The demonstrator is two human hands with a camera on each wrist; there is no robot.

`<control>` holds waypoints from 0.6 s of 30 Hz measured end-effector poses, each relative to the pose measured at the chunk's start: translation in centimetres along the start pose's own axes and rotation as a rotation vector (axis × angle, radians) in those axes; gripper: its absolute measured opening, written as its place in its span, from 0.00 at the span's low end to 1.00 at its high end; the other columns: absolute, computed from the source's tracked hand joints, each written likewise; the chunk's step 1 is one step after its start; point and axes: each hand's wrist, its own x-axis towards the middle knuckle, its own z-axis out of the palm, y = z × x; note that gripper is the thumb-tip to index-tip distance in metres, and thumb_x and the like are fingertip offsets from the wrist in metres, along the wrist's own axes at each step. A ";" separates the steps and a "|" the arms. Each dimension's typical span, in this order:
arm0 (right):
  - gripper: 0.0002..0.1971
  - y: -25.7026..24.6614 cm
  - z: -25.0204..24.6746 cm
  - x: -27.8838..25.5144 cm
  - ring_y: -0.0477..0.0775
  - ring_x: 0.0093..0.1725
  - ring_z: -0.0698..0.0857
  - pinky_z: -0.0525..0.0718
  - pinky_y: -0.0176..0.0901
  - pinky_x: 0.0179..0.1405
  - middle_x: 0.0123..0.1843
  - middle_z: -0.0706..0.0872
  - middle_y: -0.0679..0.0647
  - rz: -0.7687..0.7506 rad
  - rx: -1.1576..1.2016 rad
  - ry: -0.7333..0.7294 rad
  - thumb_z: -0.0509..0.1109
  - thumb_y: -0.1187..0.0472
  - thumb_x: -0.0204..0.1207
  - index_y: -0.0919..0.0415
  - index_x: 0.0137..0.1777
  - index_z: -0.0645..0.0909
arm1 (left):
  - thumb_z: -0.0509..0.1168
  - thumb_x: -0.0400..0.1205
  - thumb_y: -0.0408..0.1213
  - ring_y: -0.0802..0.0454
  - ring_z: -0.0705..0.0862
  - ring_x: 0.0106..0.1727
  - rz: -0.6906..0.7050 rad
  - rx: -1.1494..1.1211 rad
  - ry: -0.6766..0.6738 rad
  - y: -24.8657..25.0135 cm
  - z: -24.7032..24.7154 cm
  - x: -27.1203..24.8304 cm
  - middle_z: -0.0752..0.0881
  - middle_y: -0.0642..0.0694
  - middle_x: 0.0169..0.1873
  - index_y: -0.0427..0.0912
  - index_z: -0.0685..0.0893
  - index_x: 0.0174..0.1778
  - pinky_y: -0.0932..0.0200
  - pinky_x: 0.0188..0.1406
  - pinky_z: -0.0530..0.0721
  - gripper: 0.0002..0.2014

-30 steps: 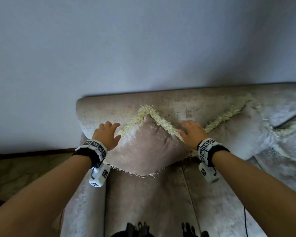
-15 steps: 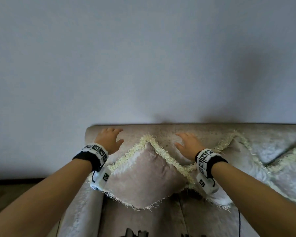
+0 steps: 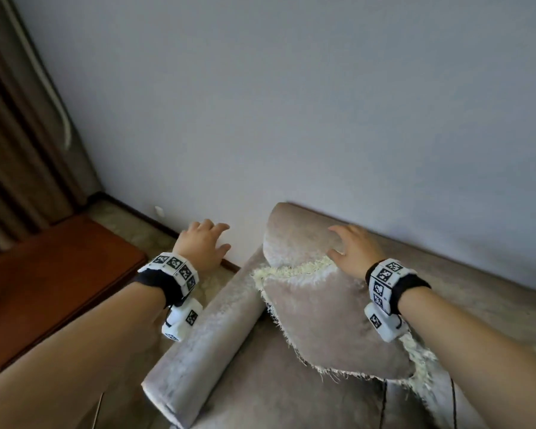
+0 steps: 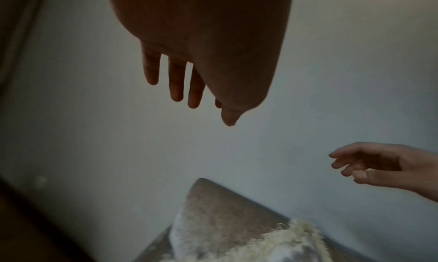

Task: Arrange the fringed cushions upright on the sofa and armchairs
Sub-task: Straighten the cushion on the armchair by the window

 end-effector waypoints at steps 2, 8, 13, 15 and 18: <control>0.26 -3.7 1.7 1.0 0.58 0.74 0.72 0.72 0.53 0.71 0.75 0.75 0.53 -0.087 0.041 -0.031 0.67 0.46 0.79 0.50 0.76 0.71 | 0.59 0.80 0.56 0.41 0.75 0.67 -0.120 0.036 0.008 -3.7 -1.4 -3.8 0.78 0.46 0.64 0.57 0.70 0.75 0.42 0.65 0.77 0.26; 0.25 -17.4 5.7 1.5 0.58 0.70 0.74 0.77 0.55 0.66 0.72 0.77 0.52 -0.380 0.075 -0.125 0.66 0.46 0.78 0.50 0.74 0.71 | 0.58 0.83 0.56 0.42 0.74 0.67 -0.384 0.086 0.061 -13.1 -6.1 -14.8 0.77 0.46 0.66 0.58 0.68 0.76 0.44 0.64 0.76 0.25; 0.25 -29.5 7.1 2.2 0.59 0.70 0.74 0.77 0.56 0.67 0.71 0.78 0.52 -0.580 0.067 -0.134 0.65 0.44 0.79 0.49 0.74 0.71 | 0.57 0.83 0.57 0.43 0.74 0.67 -0.572 0.088 0.125 -20.6 -9.0 -24.2 0.77 0.47 0.66 0.59 0.68 0.76 0.44 0.65 0.75 0.25; 0.25 -34.9 7.7 2.3 0.59 0.71 0.74 0.76 0.56 0.68 0.71 0.78 0.52 -0.648 0.087 -0.126 0.65 0.44 0.79 0.49 0.74 0.71 | 0.57 0.82 0.57 0.43 0.74 0.67 -0.650 0.094 0.145 -24.0 -10.4 -28.0 0.78 0.47 0.65 0.59 0.68 0.76 0.44 0.66 0.75 0.25; 0.25 -43.1 9.3 1.5 0.59 0.73 0.73 0.75 0.57 0.70 0.73 0.77 0.52 -0.740 0.108 -0.128 0.65 0.44 0.79 0.49 0.74 0.71 | 0.58 0.82 0.57 0.42 0.74 0.67 -0.756 0.108 0.155 -29.1 -11.9 -34.1 0.77 0.47 0.65 0.60 0.69 0.75 0.43 0.66 0.75 0.24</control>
